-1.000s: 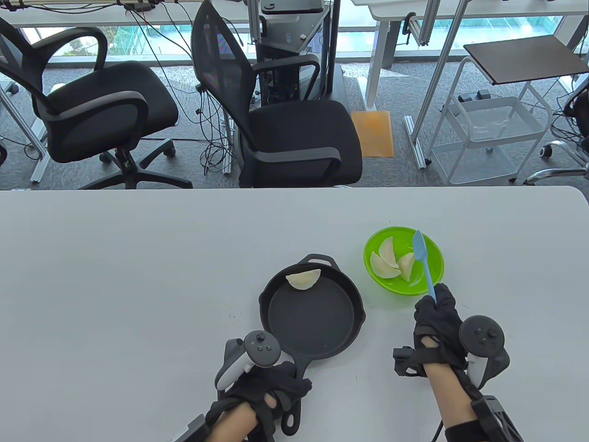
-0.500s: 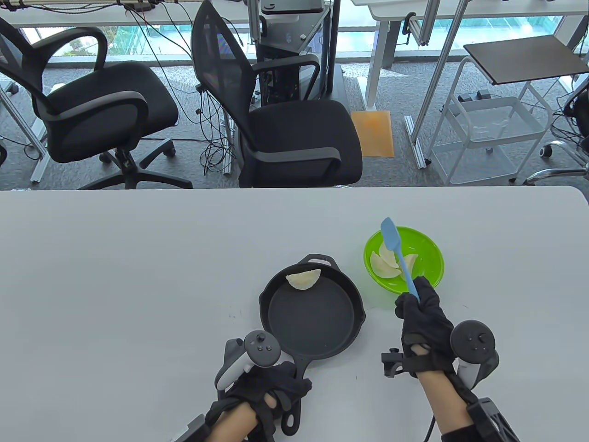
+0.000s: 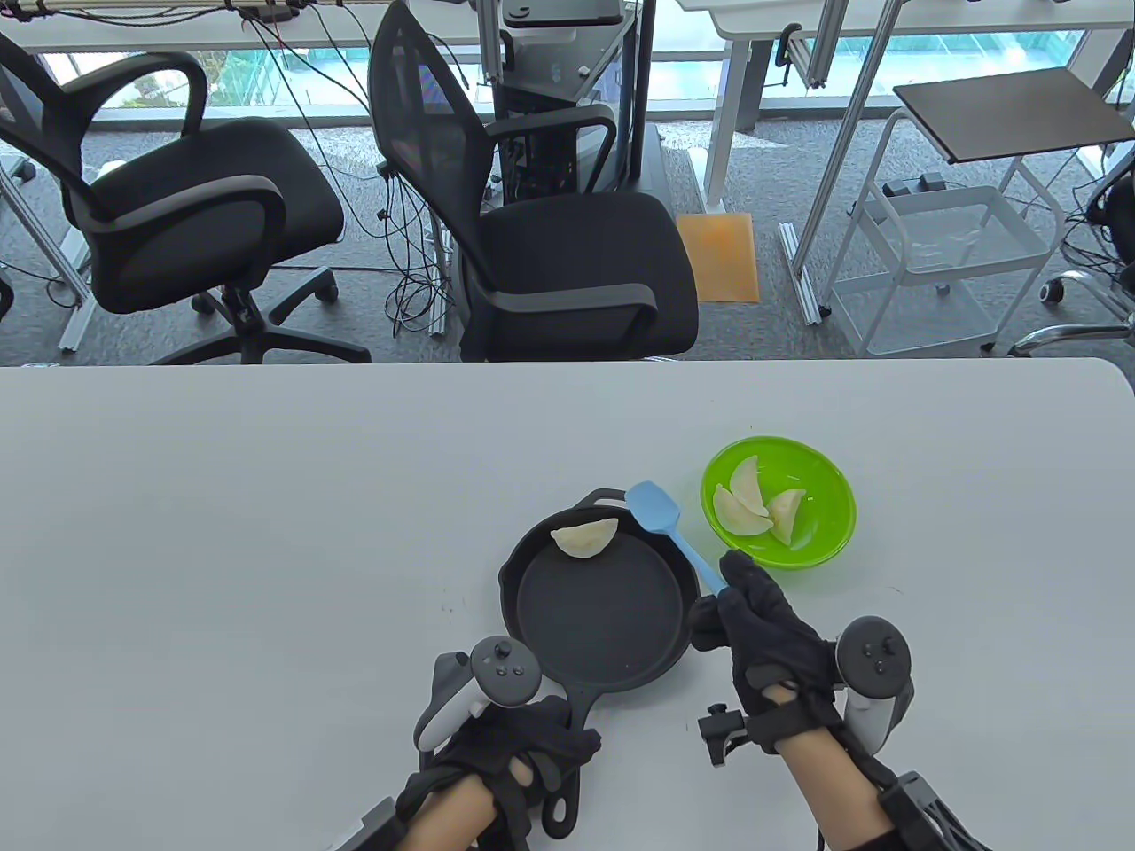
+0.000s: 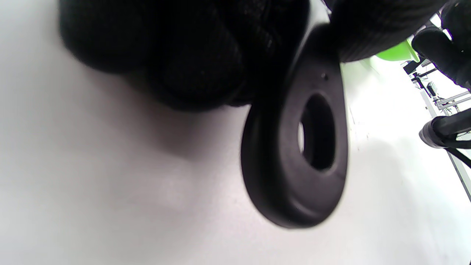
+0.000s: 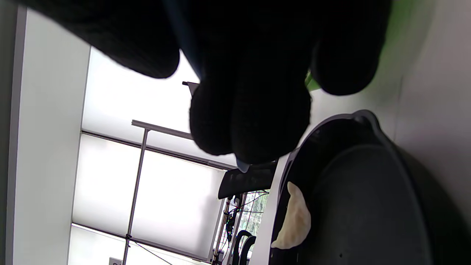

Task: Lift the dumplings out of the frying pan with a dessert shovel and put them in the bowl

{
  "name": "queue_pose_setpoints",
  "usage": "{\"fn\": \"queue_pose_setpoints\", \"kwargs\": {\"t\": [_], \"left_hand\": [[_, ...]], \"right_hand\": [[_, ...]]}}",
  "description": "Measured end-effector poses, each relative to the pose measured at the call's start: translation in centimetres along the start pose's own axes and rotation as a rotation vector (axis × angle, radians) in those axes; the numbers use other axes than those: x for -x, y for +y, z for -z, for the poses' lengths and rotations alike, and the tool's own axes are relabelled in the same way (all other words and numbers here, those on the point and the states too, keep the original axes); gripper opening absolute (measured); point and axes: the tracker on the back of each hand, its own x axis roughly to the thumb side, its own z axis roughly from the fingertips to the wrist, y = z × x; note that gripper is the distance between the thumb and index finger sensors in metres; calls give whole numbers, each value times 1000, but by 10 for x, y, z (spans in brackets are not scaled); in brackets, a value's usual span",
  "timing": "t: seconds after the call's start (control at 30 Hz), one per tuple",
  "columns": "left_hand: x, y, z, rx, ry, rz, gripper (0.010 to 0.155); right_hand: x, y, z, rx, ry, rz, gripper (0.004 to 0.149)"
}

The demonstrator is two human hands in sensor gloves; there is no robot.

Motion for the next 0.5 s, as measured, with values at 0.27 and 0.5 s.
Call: {"fn": "queue_pose_setpoints", "kwargs": {"t": [0.27,0.5], "left_hand": [[0,0,0,-1,0,3,65],[0,0,1,-1,0,3,65]], "right_hand": [[7,13,-4,-85,93,87,60],[10,19,-5,-143,115,44,60]]}}
